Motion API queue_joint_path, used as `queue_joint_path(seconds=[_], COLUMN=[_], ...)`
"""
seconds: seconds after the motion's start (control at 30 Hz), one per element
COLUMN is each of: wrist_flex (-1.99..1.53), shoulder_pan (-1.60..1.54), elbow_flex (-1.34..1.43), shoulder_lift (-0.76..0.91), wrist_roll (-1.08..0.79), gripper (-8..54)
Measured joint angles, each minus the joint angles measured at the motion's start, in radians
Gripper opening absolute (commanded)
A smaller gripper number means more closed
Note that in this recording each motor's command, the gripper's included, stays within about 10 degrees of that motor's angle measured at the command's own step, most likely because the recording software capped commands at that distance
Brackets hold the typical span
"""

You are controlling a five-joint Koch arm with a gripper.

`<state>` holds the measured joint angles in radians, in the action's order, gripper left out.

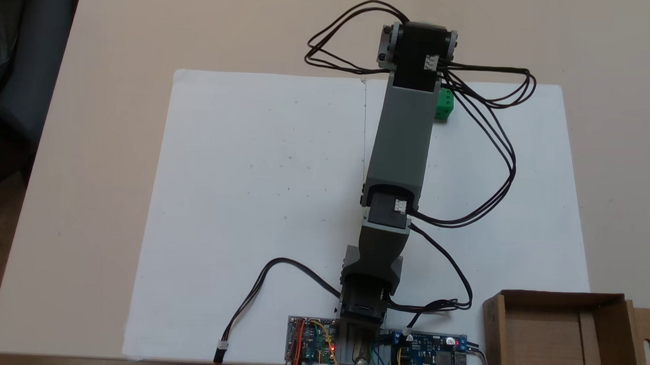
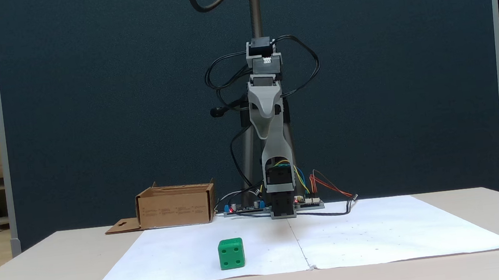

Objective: Grasp a green dice and put it in the bin.

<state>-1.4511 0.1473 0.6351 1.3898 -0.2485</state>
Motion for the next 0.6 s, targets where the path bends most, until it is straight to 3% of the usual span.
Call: queue_joint_path(seconds=[0.6], wrist_flex=[0.000], shoulder_pan=[0.037], elbow_flex=[-0.196], shoulder_lift=[-0.225], wrist_roll=[0.074], gripper=[43.2])
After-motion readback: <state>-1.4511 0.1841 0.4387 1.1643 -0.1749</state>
